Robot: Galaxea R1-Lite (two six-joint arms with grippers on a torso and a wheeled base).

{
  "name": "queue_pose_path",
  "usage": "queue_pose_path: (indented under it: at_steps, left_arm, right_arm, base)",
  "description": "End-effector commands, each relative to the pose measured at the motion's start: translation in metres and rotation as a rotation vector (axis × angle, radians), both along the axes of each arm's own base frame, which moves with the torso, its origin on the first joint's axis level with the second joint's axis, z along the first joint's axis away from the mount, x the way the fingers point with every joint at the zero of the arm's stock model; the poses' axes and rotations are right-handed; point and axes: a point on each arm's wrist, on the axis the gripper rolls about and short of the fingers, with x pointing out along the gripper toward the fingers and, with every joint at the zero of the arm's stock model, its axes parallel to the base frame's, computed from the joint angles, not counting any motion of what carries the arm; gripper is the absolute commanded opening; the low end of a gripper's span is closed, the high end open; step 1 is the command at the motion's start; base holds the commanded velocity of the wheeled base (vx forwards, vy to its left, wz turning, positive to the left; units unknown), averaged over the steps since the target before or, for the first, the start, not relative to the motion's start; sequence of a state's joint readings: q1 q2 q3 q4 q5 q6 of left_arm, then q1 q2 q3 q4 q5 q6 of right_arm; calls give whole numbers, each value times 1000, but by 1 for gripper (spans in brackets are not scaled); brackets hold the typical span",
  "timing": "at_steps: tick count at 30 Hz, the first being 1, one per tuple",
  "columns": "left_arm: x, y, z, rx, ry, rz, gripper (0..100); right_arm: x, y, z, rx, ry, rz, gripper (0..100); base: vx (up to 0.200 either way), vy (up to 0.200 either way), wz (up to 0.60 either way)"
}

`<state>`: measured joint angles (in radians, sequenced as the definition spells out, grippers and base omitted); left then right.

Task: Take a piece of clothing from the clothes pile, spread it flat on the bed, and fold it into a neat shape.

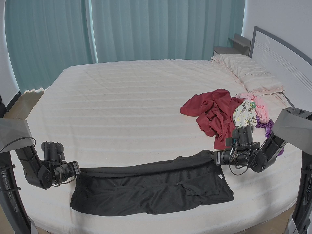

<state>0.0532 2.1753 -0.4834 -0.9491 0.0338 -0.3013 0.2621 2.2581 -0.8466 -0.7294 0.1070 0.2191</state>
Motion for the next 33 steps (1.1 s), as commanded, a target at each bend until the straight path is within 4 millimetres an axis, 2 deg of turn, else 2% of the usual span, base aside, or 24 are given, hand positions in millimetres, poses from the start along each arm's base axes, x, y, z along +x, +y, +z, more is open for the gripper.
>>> queue_pose_path:
  at_steps: [1,12,13,14,20,22,25,27,30,33]
  left_arm:
    - [-11,-5,-11,13,64,-25,0]
    - [-21,-20,-33,18,165,-79,0]
    - [-21,-20,-33,18,165,-79,100]
    - [-24,-20,-35,21,181,-83,100]
    - [-31,-19,-37,38,203,-82,100]
    - [-34,-17,-34,47,201,-75,100]
    - [-33,-11,-26,47,172,-51,100]
    - [-29,2,-17,35,130,-7,100]
    - [-28,14,-1,-13,65,25,100]
    - [-28,13,13,-156,5,43,100]
  right_arm:
    - [-21,2,-4,-15,52,23,0]
    - [-36,4,-23,-41,134,42,0]
    - [-36,4,-23,-41,134,42,0]
    - [-38,4,-24,-43,141,42,100]
    - [-42,1,-21,-41,144,33,100]
    - [-40,-2,-10,-25,112,18,100]
    - [-36,-11,3,-7,75,-14,100]
    - [-34,-13,17,44,49,-56,100]
    - [-35,-10,22,116,61,-104,100]
    - [-36,-1,19,153,83,-107,100]
  base:
    - [0,0,0]
    - [0,0,0]
    - [0,0,0]
    - [0,0,0]
    - [0,0,0]
    - [0,0,0]
    - [0,0,0]
    - [0,0,0]
    - [0,0,0]
    - [0,0,0]
